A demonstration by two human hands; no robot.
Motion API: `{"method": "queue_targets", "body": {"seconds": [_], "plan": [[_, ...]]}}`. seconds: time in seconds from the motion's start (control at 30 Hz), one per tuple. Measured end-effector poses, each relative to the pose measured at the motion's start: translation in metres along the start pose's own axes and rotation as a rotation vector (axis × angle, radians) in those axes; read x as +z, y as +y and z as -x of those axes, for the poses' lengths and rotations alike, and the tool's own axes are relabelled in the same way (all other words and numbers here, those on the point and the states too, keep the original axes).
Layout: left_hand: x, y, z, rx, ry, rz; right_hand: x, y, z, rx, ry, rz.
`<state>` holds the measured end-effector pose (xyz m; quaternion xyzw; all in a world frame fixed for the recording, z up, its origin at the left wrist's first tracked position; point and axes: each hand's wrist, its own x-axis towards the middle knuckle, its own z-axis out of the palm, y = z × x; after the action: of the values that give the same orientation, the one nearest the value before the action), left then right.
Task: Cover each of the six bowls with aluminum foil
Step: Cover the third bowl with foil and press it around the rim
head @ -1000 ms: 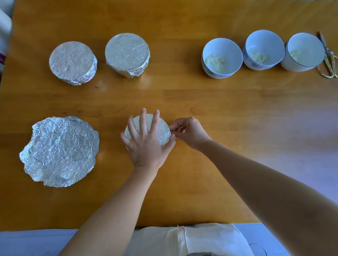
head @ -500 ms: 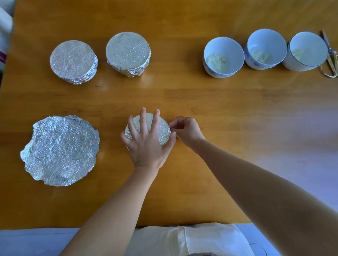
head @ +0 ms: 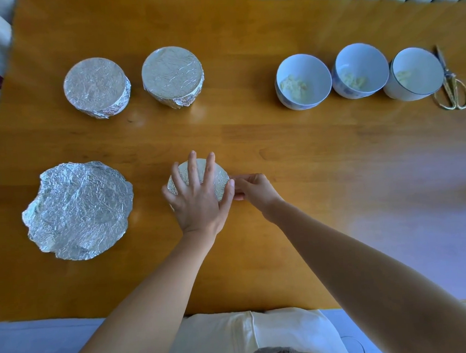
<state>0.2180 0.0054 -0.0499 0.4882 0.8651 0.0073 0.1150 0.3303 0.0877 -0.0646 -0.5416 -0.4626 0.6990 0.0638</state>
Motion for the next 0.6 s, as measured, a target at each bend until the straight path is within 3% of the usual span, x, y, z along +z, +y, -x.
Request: {"method": "queue_targets", "body": {"seconds": [0.17,0.33,0.47,0.6], "plan": [[0.001,0.003,-0.001,-0.054,0.011,0.079,0.006,-0.006,0.011,0.021,-0.079,-0.118],[-0.004,0.01,-0.004,-0.165,0.029,0.21,0.007,-0.018,0.007,-0.018,-0.093,0.052],[-0.014,0.011,-0.001,-0.284,0.033,0.332,0.008,-0.028,-0.005,-0.071,-0.056,0.326],[-0.017,0.004,0.008,-0.293,0.032,0.297,0.006,-0.035,-0.011,-0.117,0.025,0.391]]}}
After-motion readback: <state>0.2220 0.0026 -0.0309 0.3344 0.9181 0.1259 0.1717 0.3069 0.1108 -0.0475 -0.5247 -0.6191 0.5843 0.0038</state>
